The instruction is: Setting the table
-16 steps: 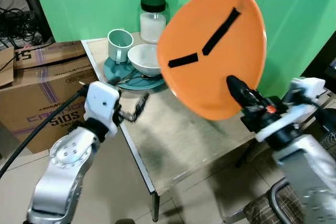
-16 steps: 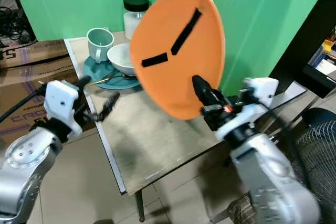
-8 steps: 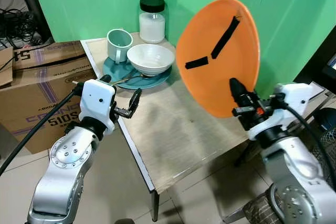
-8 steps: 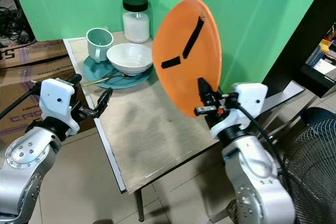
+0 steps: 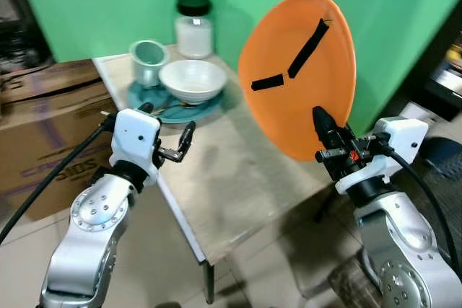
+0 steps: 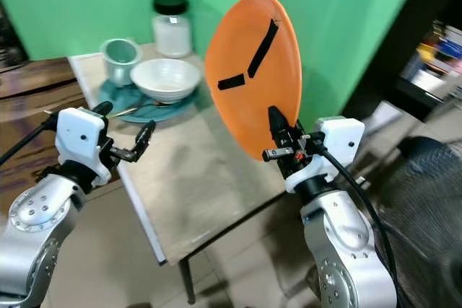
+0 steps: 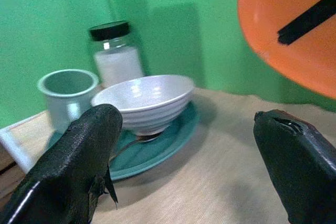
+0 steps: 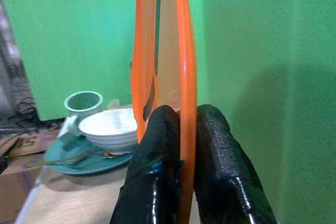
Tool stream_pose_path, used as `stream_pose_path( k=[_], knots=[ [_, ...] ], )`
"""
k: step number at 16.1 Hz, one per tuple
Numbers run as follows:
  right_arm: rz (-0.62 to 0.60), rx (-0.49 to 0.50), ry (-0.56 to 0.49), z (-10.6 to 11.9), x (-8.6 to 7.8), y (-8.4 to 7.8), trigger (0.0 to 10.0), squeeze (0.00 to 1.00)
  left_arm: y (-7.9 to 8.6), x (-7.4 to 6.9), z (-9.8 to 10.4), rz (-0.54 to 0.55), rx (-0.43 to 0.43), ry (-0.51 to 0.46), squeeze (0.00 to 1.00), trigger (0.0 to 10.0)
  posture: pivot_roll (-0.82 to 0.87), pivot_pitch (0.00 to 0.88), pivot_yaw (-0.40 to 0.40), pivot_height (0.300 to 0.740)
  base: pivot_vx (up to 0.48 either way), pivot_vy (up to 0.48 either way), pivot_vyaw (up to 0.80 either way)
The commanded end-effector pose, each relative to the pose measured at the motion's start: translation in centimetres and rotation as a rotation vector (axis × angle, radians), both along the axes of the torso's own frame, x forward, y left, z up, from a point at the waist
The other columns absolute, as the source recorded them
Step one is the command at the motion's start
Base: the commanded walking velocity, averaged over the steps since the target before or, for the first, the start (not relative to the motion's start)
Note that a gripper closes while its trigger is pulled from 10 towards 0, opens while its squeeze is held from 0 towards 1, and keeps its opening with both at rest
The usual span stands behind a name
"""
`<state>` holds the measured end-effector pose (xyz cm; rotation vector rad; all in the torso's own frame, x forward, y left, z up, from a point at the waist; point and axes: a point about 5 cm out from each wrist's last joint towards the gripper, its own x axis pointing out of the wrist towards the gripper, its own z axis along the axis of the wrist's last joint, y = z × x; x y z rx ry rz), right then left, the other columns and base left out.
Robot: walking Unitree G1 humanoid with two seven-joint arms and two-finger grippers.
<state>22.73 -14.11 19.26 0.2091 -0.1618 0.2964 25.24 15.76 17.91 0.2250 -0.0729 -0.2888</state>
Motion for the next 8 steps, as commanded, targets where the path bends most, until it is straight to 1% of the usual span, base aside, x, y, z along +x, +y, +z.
stream_pose_path(
  k=[1,8],
  knots=[
    [0.0,0.011,-0.051,0.63,-0.1,0.04,10.0,0.0,-0.25,-0.04,0.34,-0.01,0.013,-0.009,0.0,10.0,0.12,0.0,-0.056,0.74,-0.382,0.0,0.0],
    [0.019,0.014,-0.063,0.71,-0.12,0.27,10.0,0.0,-0.29,0.1,0.37,-0.005,0.023,-0.011,0.0,10.0,0.12,0.0,-0.057,0.74,0.0,0.0,0.0]
  ],
)
